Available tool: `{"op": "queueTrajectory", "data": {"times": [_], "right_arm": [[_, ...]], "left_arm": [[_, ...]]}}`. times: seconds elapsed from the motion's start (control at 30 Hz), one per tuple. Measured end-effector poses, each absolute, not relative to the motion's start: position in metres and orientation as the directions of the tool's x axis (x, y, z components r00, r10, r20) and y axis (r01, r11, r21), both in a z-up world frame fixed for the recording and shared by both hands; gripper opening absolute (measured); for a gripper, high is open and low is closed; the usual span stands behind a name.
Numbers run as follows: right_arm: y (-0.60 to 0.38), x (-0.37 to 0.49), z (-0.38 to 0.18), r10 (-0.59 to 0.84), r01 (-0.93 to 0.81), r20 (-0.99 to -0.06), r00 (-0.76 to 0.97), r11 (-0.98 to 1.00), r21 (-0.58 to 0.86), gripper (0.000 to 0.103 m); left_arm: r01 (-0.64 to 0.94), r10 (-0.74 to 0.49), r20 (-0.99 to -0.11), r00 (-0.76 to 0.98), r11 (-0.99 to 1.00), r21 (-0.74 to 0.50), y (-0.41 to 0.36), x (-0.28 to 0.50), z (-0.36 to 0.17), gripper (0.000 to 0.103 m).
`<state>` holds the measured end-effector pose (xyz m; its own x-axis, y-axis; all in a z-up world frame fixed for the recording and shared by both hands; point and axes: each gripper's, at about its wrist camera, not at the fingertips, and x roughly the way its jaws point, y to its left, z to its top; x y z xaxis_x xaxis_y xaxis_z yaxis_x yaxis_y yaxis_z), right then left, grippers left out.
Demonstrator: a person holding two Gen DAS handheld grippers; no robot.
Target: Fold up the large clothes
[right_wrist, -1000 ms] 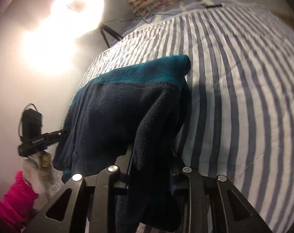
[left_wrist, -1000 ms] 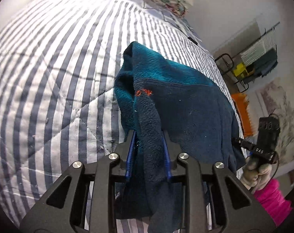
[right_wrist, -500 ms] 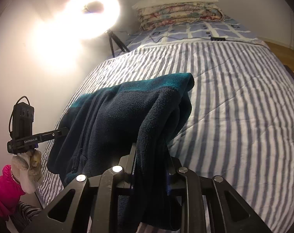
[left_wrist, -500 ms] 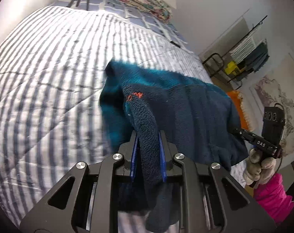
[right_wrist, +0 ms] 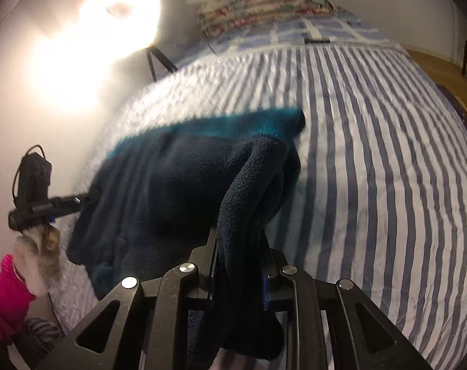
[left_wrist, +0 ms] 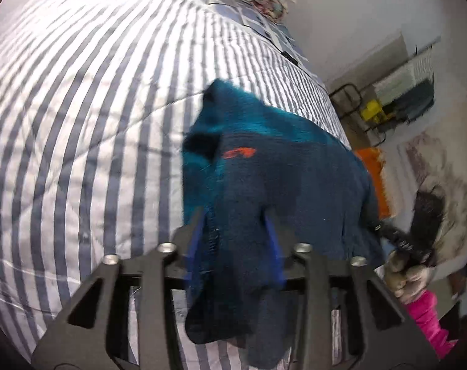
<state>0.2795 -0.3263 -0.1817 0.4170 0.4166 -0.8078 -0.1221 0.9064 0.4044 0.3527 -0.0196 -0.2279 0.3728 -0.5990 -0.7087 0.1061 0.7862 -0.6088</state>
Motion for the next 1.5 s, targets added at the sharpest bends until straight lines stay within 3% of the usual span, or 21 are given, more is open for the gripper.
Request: {"op": "queueTrajectory", "data": {"times": [0.03, 0.1, 0.2, 0.33, 0.43, 0.5, 0.6, 0.67, 1.03, 1.5], "right_arm": [[-0.332, 0.280, -0.187, 0.437, -0.110, -0.801, 0.410, 0.895, 0.432, 0.024], [-0.342, 0.278, -0.192, 0.450, -0.072, -0.788, 0.419, 0.882, 0.466, 0.044], [-0.356, 0.277, -0.203, 0.502, -0.043, -0.754, 0.424, 0.842, 0.537, 0.058], [-0.363, 0.280, -0.229, 0.603, -0.007, -0.688, 0.404, 0.754, 0.657, 0.066], [-0.360, 0.283, -0.239, 0.674, -0.009, -0.619, 0.403, 0.679, 0.734, 0.061], [-0.354, 0.283, -0.237, 0.676, -0.017, -0.620, 0.398, 0.681, 0.732, 0.048], [-0.341, 0.281, -0.218, 0.626, -0.065, -0.661, 0.415, 0.745, 0.664, 0.032], [-0.335, 0.276, -0.201, 0.584, -0.087, -0.686, 0.434, 0.785, 0.613, 0.027], [-0.353, 0.261, -0.131, 0.483, -0.141, -0.687, 0.543, 0.859, 0.493, 0.023], [-0.449, 0.341, -0.090, 0.384, -0.114, -0.660, 0.646, 0.903, 0.414, 0.023]], "left_arm": [[0.092, -0.612, -0.695, 0.377, 0.771, -0.630, -0.014, 0.354, -0.233, 0.053], [0.090, -0.613, -0.697, 0.371, 0.771, -0.630, -0.011, 0.358, -0.241, 0.068], [0.067, -0.639, -0.677, 0.364, 0.743, -0.666, -0.005, 0.364, -0.259, 0.073], [0.058, -0.721, -0.594, 0.357, 0.652, -0.756, -0.004, 0.368, -0.282, 0.073], [0.075, -0.741, -0.566, 0.361, 0.628, -0.775, -0.007, 0.371, -0.285, 0.071], [0.071, -0.760, -0.552, 0.343, 0.607, -0.792, -0.016, 0.370, -0.287, 0.046], [0.086, -0.733, -0.574, 0.364, 0.641, -0.763, -0.026, 0.363, -0.276, 0.033], [0.108, -0.713, -0.590, 0.380, 0.667, -0.737, -0.031, 0.358, -0.262, 0.029], [0.194, -0.748, -0.535, 0.392, 0.636, -0.747, -0.066, 0.354, -0.200, 0.026], [0.307, -0.783, -0.472, 0.406, 0.603, -0.736, -0.168, 0.461, -0.150, 0.026]]}}
